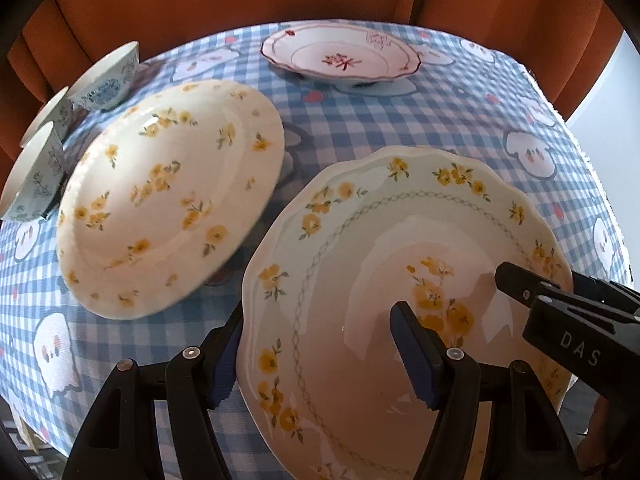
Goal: Organize plates and bowls
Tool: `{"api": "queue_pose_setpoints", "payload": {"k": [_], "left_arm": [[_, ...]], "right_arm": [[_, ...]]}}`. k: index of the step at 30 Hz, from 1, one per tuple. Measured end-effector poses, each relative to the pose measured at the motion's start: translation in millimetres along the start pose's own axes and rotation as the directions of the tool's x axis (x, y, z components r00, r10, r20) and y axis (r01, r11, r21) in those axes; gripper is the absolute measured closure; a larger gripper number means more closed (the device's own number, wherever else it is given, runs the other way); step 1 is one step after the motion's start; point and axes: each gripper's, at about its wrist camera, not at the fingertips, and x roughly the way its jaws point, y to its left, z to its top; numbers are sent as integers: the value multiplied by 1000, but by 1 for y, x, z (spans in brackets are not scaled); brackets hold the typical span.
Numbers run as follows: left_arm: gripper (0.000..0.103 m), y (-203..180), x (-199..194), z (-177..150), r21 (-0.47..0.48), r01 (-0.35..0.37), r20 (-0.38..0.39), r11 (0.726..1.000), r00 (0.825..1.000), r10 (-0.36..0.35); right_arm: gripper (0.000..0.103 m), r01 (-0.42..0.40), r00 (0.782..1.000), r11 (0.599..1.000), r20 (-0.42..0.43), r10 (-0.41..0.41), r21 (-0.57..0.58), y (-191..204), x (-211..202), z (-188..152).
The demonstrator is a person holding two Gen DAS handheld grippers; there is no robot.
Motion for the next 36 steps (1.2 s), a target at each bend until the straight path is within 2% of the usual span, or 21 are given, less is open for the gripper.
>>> {"api": "queue_pose_setpoints", "payload": {"k": [9,18,22,25,36], "left_arm": [[31,2,6,3,-31,-41,4,999,999,41],[28,6,2,6,-32,-22,-8,999,1000,21],[26,9,-6,7,-32,-16,5,999,1000,16],[20,12,-17,9,-20,7,25,1000,1000,-6],[12,43,-45,12,18,45,65,999,997,-46]], "right_arm": [[42,-12,1000,1000,-5,12,-26,2,7,-2],[39,-32,999,999,-11,32,-7,3,4,-1],[39,0,999,1000,35,0,-11,5,-11,0],[39,6,998,1000,64,-5,-8,8,-24,0],[35,-36,991,999,126,38,-23,48,-53,-3]]}}
